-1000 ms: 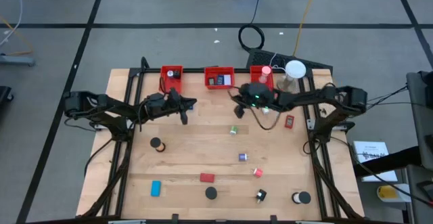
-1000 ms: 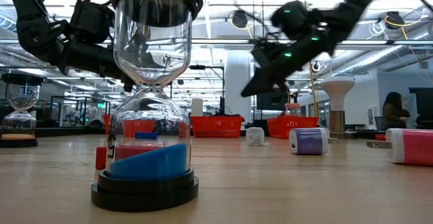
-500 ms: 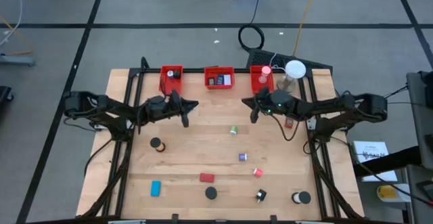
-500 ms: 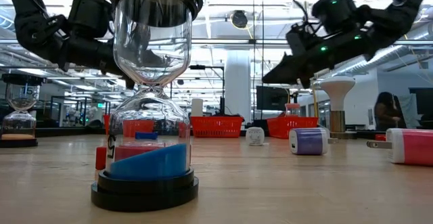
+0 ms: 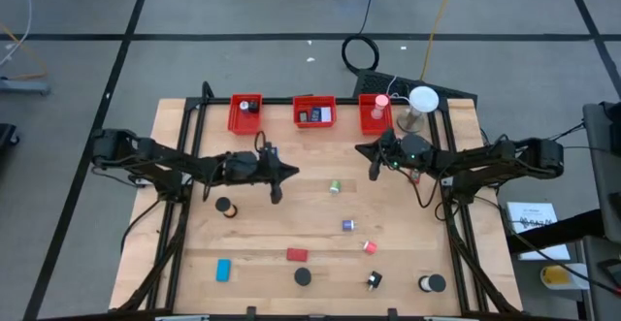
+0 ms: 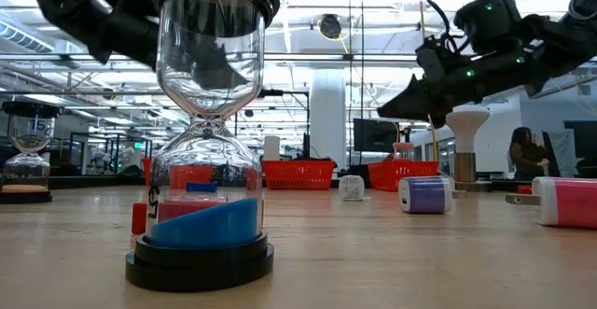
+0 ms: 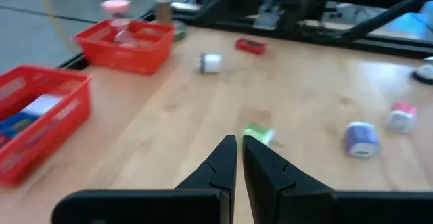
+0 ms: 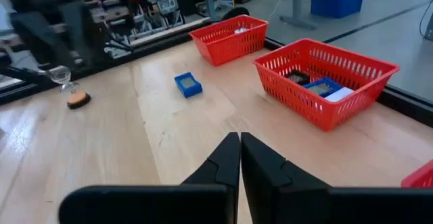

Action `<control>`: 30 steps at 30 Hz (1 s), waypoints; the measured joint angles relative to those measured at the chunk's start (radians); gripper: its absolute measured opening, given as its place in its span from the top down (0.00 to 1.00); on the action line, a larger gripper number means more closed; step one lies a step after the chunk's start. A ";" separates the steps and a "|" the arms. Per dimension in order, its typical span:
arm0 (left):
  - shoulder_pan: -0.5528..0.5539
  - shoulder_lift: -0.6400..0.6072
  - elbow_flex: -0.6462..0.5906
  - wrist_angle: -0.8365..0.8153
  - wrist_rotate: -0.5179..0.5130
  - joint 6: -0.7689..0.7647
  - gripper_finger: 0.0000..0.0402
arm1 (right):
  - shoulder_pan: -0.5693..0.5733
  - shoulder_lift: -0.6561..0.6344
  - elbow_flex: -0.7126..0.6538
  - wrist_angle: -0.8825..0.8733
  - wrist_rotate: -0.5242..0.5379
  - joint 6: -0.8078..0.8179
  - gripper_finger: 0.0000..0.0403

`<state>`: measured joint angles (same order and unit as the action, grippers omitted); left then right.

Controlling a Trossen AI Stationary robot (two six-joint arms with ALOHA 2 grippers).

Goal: Pick & Place Office items
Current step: Put the green charger adapter into the left red bin

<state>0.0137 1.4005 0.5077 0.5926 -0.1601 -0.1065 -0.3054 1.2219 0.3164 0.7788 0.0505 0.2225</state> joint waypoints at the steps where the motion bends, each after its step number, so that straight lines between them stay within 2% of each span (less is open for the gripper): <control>1: -0.012 0.000 0.018 -0.021 -0.002 0.005 0.94 | 0.000 0.000 -0.003 0.014 0.000 0.000 0.98; 14: -0.199 -0.001 0.262 -0.449 -0.166 -0.025 0.94 | 0.000 0.000 -0.005 0.054 0.000 -0.007 0.98; 21: -0.297 -0.001 0.303 -0.492 -0.314 -0.140 0.94 | 0.000 0.000 -0.005 0.056 0.000 -0.007 0.98; 30: -0.382 0.081 0.318 -0.505 -0.364 -0.316 0.94 | 0.000 0.000 -0.005 0.057 0.000 -0.007 0.99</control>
<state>-0.3685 1.4815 0.8255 0.0876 -0.5240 -0.4226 -0.3058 1.2222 0.3115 0.8355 0.0505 0.2156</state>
